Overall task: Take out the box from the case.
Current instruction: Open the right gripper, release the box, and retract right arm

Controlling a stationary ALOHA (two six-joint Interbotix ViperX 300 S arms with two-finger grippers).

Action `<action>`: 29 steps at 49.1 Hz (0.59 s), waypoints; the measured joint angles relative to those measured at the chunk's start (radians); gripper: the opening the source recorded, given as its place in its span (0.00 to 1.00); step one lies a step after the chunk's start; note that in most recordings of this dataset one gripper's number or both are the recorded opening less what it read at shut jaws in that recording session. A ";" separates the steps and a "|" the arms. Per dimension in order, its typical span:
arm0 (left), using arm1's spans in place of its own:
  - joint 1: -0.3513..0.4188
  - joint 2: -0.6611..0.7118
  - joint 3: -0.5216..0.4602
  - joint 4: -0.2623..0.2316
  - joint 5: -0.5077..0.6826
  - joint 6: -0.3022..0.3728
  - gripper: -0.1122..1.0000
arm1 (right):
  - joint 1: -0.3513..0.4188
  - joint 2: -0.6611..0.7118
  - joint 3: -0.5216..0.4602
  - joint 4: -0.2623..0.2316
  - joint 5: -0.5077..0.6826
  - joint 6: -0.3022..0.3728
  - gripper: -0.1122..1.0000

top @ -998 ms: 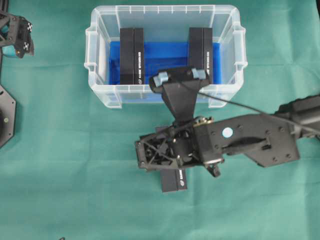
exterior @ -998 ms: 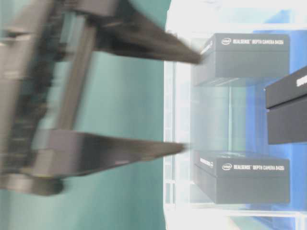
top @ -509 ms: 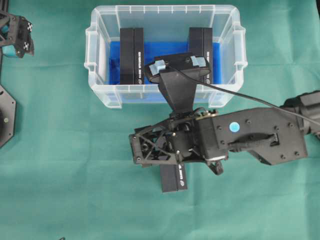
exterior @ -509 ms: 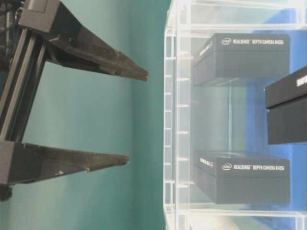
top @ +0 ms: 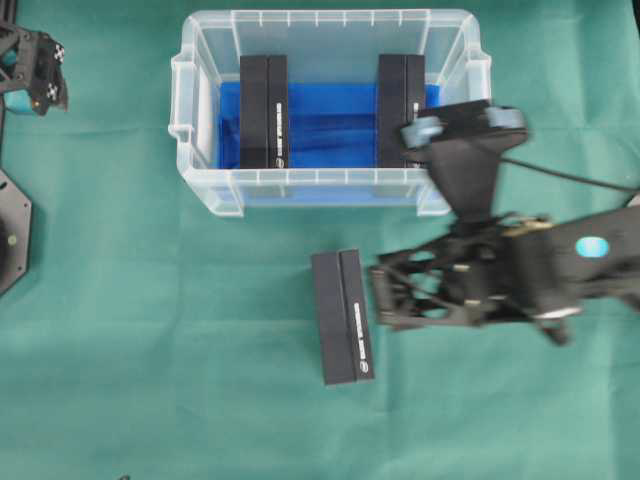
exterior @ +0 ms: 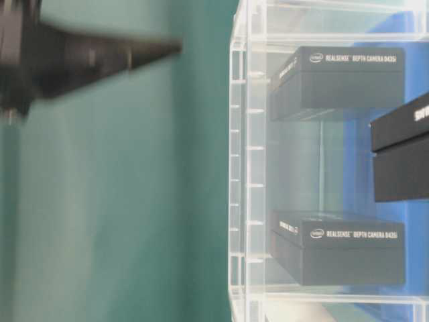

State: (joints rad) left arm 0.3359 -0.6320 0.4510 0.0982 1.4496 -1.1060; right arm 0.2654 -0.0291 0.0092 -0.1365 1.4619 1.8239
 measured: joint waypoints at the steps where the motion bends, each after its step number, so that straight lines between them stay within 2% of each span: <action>1: 0.000 0.000 -0.002 0.000 0.000 0.000 0.91 | 0.002 -0.017 0.020 0.000 -0.003 0.005 0.93; 16: 0.000 -0.017 0.006 -0.002 0.000 -0.032 0.91 | 0.052 -0.299 0.293 0.003 -0.021 0.077 0.94; 22: 0.000 -0.032 0.014 -0.002 -0.002 -0.032 0.91 | 0.061 -0.371 0.350 0.002 -0.021 0.078 0.93; 29: 0.000 -0.038 0.017 -0.002 -0.003 -0.032 0.91 | 0.061 -0.383 0.371 -0.009 -0.023 0.067 0.93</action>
State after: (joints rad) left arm 0.3359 -0.6703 0.4679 0.0966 1.4465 -1.1382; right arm 0.3267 -0.4126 0.3804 -0.1457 1.4389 1.8914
